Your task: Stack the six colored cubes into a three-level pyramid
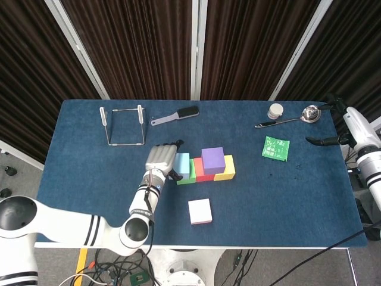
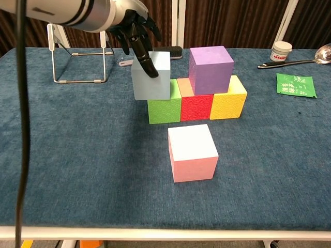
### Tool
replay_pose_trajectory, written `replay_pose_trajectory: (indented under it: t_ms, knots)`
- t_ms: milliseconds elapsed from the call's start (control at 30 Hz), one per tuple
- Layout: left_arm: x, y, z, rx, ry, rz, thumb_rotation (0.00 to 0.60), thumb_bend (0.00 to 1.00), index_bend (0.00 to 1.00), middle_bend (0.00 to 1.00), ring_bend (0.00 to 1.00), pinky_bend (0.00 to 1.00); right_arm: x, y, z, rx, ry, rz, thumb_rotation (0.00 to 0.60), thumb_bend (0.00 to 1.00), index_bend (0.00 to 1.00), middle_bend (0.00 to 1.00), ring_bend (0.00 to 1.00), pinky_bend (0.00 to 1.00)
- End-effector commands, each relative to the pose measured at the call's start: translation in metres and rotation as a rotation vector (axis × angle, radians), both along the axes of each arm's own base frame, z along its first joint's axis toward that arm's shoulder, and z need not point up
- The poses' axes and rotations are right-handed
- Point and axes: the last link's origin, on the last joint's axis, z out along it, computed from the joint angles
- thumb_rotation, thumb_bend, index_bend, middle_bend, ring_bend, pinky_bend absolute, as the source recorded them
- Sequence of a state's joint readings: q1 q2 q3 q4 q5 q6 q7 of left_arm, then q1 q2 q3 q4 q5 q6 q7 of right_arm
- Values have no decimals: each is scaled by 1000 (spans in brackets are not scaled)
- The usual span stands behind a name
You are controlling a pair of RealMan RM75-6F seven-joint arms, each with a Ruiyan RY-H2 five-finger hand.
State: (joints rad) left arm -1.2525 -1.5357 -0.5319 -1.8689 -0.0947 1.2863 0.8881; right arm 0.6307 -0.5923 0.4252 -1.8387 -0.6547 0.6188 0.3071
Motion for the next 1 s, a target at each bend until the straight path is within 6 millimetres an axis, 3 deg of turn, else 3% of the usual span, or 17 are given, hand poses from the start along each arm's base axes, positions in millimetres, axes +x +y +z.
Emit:
replay_pose_trajectory:
  t_ms: [33,200,500,733,1000]
  knots:
    - [0,-2,8,4,-13,7,600,136,111,172,135,203,5,0,-1,2,0,6,600,22,0,190,0,0]
    - [-8,-7,25,13,29,5,600,133,111,171,130,200,13,-1,-2,10,-6,19,600,21,0,189,0,0]
    - [-70,-15,90,152,250,40,600,135,111,166,94,190,31,-1,-16,46,24,69,600,22,0,188,0,0]
    - [-146,-26,122,193,228,135,600,134,111,145,76,192,67,4,-67,128,67,211,600,22,0,206,0,0]
    - [-201,-25,139,298,175,105,600,134,111,144,73,195,115,-5,-123,231,49,398,600,22,0,203,0,0]
